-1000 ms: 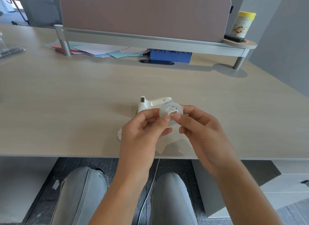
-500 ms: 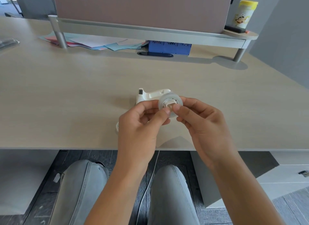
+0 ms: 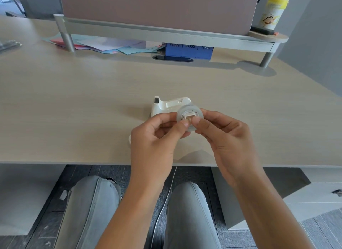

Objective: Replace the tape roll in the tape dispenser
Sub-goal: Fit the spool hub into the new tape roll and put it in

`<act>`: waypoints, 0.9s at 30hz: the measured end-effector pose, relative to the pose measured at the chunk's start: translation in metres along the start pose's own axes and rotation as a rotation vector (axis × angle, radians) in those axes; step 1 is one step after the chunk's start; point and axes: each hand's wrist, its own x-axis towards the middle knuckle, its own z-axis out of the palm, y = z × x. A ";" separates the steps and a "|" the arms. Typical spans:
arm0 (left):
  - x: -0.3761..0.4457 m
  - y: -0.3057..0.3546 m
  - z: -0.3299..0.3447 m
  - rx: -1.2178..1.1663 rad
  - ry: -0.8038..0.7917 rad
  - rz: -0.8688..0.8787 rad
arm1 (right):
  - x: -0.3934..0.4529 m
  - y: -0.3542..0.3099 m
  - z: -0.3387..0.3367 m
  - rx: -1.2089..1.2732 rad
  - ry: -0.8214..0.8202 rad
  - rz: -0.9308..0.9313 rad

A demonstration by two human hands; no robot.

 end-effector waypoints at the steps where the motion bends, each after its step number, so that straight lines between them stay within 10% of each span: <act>1: 0.000 0.000 0.000 -0.001 0.000 -0.002 | 0.000 0.000 0.000 0.001 0.001 0.005; 27: 0.002 -0.004 0.001 0.016 0.012 -0.037 | 0.005 0.011 -0.008 -0.009 0.003 0.040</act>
